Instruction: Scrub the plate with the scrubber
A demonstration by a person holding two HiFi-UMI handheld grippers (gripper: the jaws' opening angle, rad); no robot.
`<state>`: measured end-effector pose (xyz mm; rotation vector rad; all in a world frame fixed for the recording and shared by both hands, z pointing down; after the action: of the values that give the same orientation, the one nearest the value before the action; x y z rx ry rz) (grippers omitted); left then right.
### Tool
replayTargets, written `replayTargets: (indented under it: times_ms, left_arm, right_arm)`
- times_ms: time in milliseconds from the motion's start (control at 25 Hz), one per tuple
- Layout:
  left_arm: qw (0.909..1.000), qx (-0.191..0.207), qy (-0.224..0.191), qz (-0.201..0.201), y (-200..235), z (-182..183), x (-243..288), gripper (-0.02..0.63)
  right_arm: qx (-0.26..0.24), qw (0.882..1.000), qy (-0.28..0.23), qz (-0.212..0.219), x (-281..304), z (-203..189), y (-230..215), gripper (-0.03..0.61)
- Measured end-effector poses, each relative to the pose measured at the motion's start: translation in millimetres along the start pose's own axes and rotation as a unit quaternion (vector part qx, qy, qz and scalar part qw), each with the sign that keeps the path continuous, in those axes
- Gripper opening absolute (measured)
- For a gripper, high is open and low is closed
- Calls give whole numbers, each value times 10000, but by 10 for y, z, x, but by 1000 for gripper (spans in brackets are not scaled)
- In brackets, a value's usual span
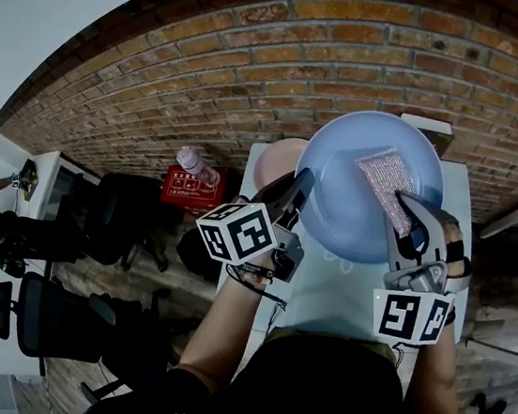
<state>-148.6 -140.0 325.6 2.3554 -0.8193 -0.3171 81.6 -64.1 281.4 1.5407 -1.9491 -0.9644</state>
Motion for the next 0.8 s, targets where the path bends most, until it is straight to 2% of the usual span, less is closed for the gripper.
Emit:
replayTargets:
  times_ms: [320,800]
  left_arm:
    - [9997,204,117,79,-27,-50,-10,35]
    - [9996,103,249,97,-6,-130,31,35]
  right_arm:
    - [1,10000,-62,-24,-68,3,-21,91]
    - [-4,10000,-55,-83,-141,6,-77,91]
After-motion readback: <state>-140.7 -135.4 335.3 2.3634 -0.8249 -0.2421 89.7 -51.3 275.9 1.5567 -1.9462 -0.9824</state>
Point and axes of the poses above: the fingertips, and each gripper's own axes: x forward along the fingers, y to its left, z out of its top, the point moved 10 cm from there along -x, backward along the fingers, and after that the axes turned 15 degrees about -z, right-handed, at the moved point
